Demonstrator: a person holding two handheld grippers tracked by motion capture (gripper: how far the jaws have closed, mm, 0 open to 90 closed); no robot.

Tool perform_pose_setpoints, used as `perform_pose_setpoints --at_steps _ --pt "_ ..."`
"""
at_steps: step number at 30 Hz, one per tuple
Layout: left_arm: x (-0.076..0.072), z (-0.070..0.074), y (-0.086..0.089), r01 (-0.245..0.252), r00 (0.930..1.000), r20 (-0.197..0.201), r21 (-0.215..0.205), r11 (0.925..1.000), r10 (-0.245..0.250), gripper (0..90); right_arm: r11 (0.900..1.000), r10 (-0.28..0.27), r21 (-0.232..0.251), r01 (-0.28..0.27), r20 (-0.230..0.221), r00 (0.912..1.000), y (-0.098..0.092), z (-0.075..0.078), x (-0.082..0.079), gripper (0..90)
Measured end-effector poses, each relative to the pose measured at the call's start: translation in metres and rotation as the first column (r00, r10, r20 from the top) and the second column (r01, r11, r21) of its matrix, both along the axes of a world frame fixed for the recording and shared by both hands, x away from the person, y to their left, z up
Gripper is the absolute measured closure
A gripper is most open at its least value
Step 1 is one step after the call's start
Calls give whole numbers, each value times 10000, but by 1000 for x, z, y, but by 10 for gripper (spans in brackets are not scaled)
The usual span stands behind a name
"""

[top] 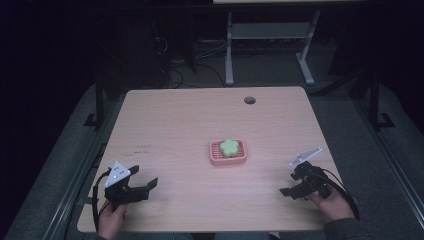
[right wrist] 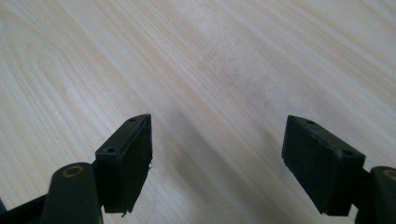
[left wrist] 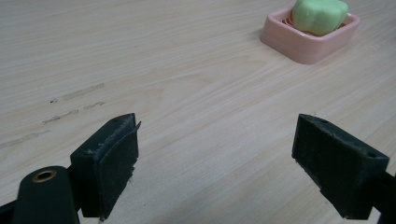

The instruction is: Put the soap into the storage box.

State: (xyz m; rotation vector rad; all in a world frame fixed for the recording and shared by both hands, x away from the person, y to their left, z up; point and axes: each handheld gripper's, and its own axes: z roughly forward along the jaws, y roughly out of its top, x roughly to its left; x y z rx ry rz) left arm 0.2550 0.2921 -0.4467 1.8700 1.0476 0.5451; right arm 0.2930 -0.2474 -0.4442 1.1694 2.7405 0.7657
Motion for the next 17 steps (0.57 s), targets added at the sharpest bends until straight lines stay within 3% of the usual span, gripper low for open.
perform_pose_setpoints --at_steps 9,13,17 --pt "1 -1 -3 150 9999 -28 162 9998 -149 143 9932 -695 970 643 517 9962 -12 -6 -25 241" --pt "1 0 -6 376 9993 11 192 9991 -376 143 9915 -1029 899 945 937 9903 -19 -2 -35 227" --pt "2 0 -10 587 9982 76 277 9979 -589 143 9889 -1075 1123 969 921 9899 -20 -6 -37 225"
